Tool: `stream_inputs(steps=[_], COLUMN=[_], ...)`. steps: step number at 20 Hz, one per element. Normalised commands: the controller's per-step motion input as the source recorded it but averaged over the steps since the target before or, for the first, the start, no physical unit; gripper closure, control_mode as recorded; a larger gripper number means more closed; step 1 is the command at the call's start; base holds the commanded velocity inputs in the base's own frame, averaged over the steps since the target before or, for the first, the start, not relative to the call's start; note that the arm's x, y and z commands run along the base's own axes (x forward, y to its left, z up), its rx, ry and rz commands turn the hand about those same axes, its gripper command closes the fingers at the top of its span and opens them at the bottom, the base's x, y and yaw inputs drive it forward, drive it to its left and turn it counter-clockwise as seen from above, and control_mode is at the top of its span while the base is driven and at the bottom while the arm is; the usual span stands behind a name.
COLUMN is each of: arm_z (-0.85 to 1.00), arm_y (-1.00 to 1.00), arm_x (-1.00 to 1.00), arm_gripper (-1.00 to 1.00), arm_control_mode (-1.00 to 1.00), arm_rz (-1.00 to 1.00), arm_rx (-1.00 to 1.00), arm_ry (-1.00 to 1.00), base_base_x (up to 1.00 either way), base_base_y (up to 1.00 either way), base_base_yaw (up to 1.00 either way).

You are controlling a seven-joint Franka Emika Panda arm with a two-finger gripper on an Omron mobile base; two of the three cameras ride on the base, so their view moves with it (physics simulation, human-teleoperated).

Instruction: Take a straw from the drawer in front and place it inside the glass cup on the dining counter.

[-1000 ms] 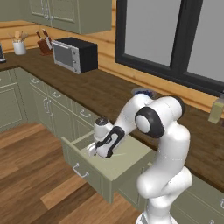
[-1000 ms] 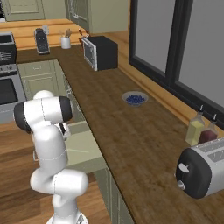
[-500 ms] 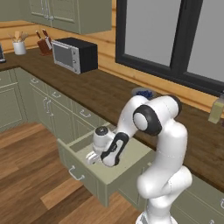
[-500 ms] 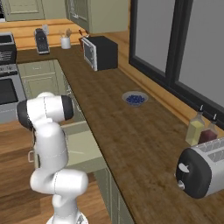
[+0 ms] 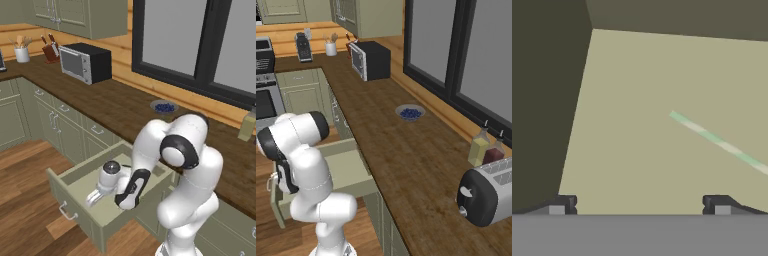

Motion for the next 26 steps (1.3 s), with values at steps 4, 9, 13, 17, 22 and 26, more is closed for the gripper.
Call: stream_inputs(steps=[4, 9, 13, 17, 22, 26], arm_z=[0.65, 0.53, 0.34, 0.13, -0.13, -0.3], arm_y=[0.47, 0.02, 0.0, 0.0, -0.1, -0.36], arm_x=[-0.13, 0.37, 0.76, 0.71, 0.11, -0.02], arm_gripper=[-1.0, -1.0, -1.0, -1.0, -1.0, -1.0], arm_control_mode=[-1.0, -1.0, -1.0, -1.0, -1.0, -1.0], arm_rz=[0.02, -0.01, -0.01, 0.0, 0.02, 0.05], arm_rx=[0.05, 0.0, -0.04, -0.12, -0.26, -0.23], arm_ry=[0.0, 0.01, 0.04, 0.05, 0.04, 0.0], base_base_x=[0.0, 0.0, 0.0, 0.0, 0.0, 0.0], base_base_y=[0.0, 0.0, 0.0, 0.0, 0.0, 0.0], base_base_yaw=[0.0, 0.0, 0.0, 0.0, 0.0, 0.0])
